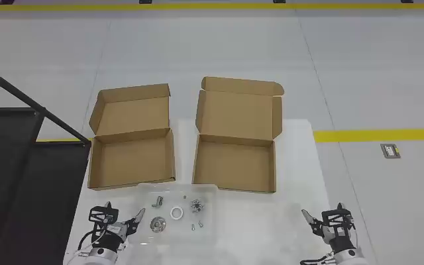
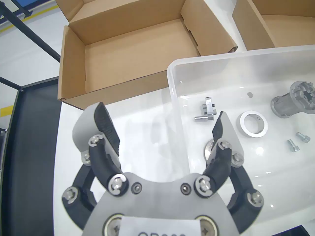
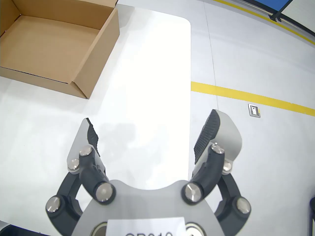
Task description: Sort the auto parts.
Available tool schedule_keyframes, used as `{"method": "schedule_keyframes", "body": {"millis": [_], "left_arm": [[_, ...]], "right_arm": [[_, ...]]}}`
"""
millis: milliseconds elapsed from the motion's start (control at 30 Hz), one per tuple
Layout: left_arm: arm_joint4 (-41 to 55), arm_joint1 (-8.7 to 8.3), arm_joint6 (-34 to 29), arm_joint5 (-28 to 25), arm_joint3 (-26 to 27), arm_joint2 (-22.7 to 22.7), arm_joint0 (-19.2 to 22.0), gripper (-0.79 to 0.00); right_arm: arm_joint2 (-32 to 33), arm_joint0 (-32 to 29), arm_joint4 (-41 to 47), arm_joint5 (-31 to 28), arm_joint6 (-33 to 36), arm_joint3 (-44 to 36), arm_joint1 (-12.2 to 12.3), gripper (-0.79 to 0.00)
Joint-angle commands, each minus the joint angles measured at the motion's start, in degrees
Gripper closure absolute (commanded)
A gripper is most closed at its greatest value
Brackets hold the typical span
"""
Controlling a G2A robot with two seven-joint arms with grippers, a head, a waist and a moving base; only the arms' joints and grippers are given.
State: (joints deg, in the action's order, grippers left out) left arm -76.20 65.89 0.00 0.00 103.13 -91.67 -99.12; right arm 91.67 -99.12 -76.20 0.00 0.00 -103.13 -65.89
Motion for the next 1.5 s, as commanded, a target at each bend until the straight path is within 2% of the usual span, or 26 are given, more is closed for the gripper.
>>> {"method": "schedule_keyframes", "body": {"millis": [0, 333, 467, 667, 733, 767, 900, 1000, 1400, 1467], "left_arm": [[0.00, 0.00, 0.00, 0.00, 0.00, 0.00, 0.00, -0.785], [0.26, 0.02, 0.25, -0.06, 0.22, -0.02, 0.03, -0.785], [3.43, -0.10, 3.47, -4.87, 2.34, -2.03, -1.78, -0.785], [8.48, -0.90, 7.21, -18.87, 5.22, -8.38, -6.41, -0.785], [10.32, -1.24, 8.74, -24.99, 5.60, -10.81, -7.74, -0.785], [11.06, -1.42, 9.57, -28.02, 5.62, -12.04, -8.35, -0.785], [14.10, -2.18, 12.60, -41.52, 4.48, -16.51, -10.25, -0.785], [15.05, -2.99, 12.33, -52.94, 2.73, -19.56, -10.53, -0.785], [15.05, -2.99, 12.33, -52.94, 2.73, -19.56, -10.53, -0.785], [15.20, -2.99, 12.13, -52.39, 3.09, -19.58, -10.30, -0.785]], "right_arm": [[0.00, 0.00, 0.00, 0.00, 0.00, 0.00, 0.00, -0.784], [0.00, 0.00, 0.00, 0.00, 0.00, 0.00, 0.00, -0.785], [-0.99, 0.15, -4.70, -2.76, -0.68, -2.26, 0.19, -0.785], [-3.76, 0.86, -12.08, -13.50, 4.80, -11.00, 0.81, -0.785], [-5.01, 1.91, -13.84, -17.48, 7.15, -13.91, 0.99, -0.785], [-5.73, 2.47, -13.86, -16.65, 8.35, -15.07, 0.88, -0.785], [-11.83, 5.66, -14.84, -22.25, 13.59, -18.70, 0.71, -0.785], [-14.51, 7.18, -13.00, -25.65, 16.31, -19.16, 0.60, -0.785], [-14.51, 7.18, -13.00, -25.65, 16.31, -19.16, 0.60, -0.785], [-14.57, 7.04, -12.42, -26.16, 14.65, -18.83, 0.62, -0.785]]}}
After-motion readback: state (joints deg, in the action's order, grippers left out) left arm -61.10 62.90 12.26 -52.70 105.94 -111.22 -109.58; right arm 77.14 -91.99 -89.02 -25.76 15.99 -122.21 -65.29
